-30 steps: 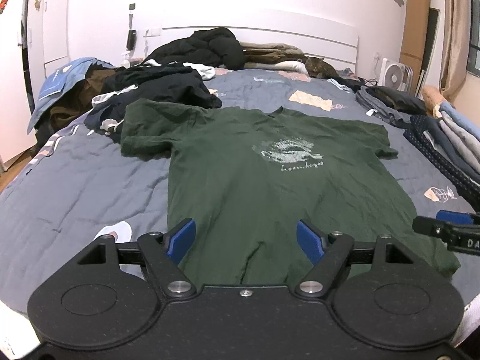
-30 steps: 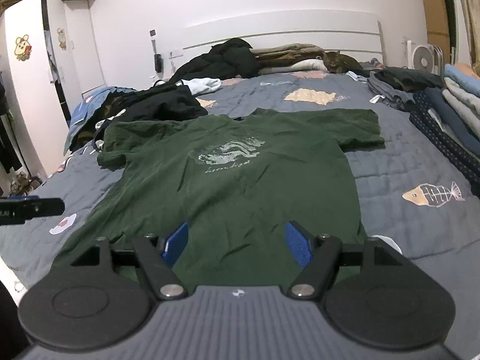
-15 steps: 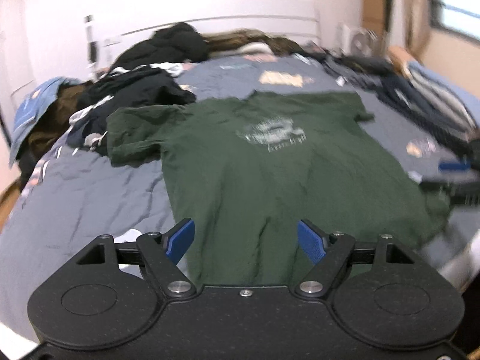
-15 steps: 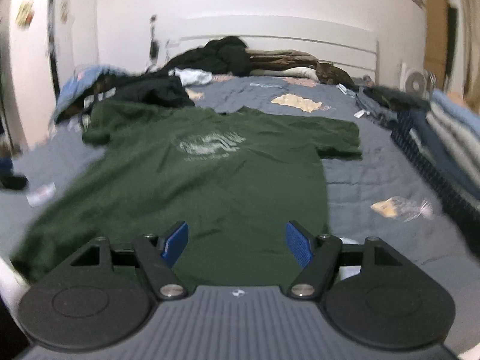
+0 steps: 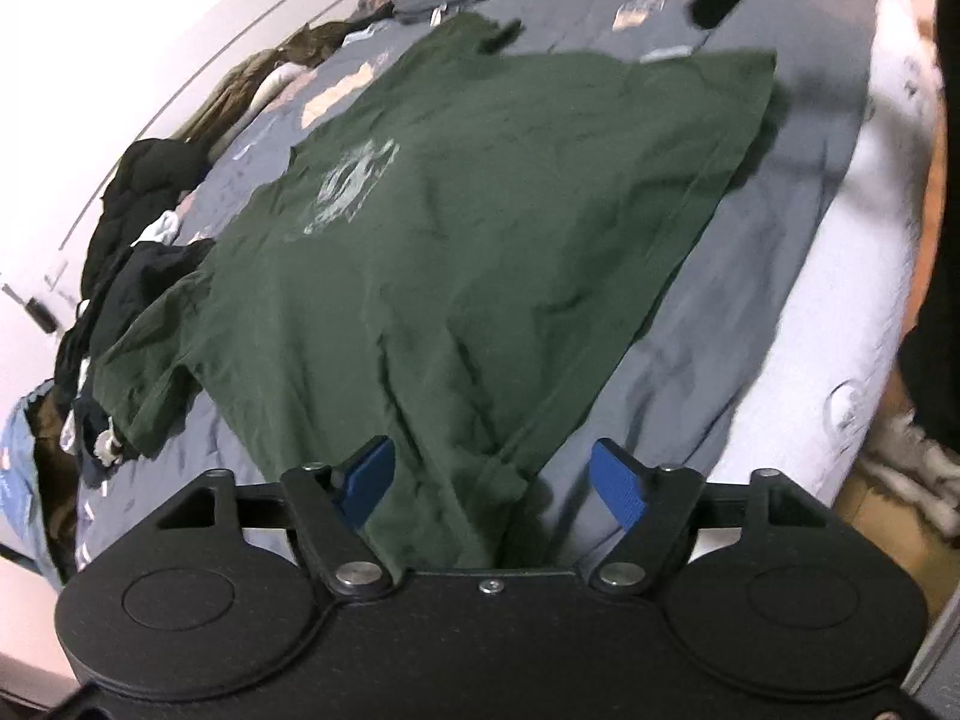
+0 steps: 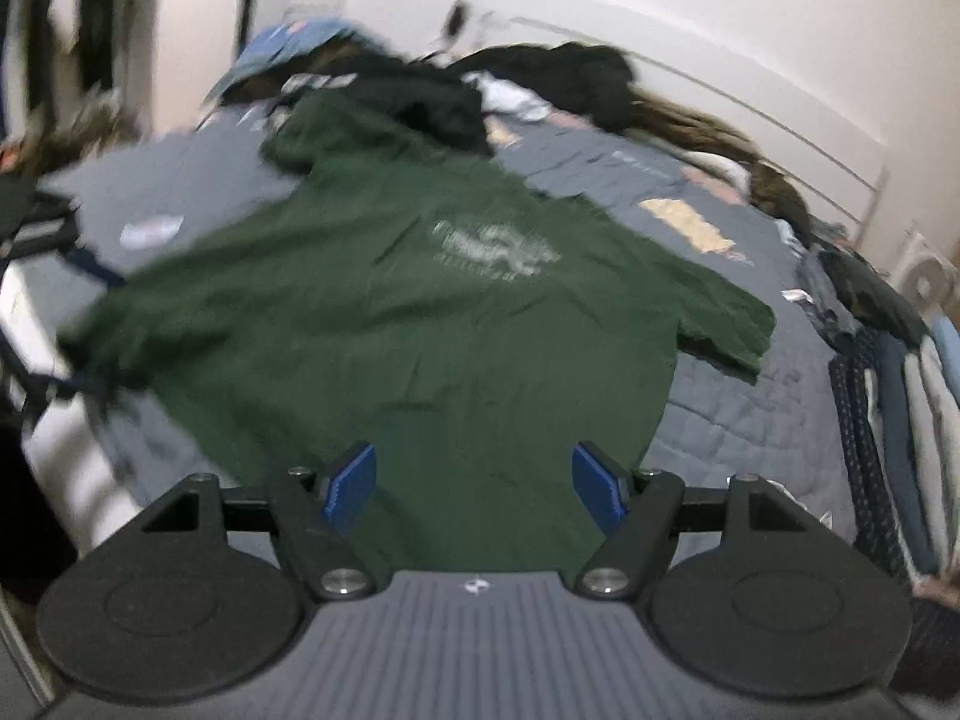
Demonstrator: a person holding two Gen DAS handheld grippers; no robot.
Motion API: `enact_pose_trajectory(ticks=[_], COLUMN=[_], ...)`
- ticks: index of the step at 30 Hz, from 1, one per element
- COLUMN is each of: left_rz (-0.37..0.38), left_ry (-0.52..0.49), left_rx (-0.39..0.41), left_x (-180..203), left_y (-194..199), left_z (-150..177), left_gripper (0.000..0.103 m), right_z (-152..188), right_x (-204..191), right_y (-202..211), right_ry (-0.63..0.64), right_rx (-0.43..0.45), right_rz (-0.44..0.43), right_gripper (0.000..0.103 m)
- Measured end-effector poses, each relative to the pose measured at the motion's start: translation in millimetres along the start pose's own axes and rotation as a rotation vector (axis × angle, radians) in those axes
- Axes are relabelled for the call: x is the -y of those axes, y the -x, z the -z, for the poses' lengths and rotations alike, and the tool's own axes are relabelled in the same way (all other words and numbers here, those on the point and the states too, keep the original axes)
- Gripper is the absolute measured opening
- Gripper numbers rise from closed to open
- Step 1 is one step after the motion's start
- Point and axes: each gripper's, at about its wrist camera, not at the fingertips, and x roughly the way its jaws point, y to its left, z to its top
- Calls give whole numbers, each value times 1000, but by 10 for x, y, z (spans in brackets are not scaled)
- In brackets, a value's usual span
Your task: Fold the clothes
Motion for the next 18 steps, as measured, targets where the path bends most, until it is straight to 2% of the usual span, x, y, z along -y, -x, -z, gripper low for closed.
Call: enact_pose_trajectory(ticks=[2,5,9,11,14,18], left_rz=[7,-3,-1,29,98,74], left_ry=[3,-14,-33,-54,-74,-122], left_rx=[-29,-69,-115,-142,-145,-178], left_x=[-68,-196,-409,-458,-443,-346], left_y=[-44,-60,28,78,130,-10], left_z=[38,116,190,244,281,288], left_gripper=[66,58,58,58,59,59], right_z=[56,173,295,349,401,456], right_x=[-24,-91,-200,-242,-241,-148], right_y=[-67,-179,-314,-360,-444,-567], right_ry=[91,233,373,446,491,498], right_rx=[-59,-139,-207,-231,-263,-282], right_rz=[-19,-61,-82,-91,-105,-83], right_gripper=[71,71,71,71,71,71])
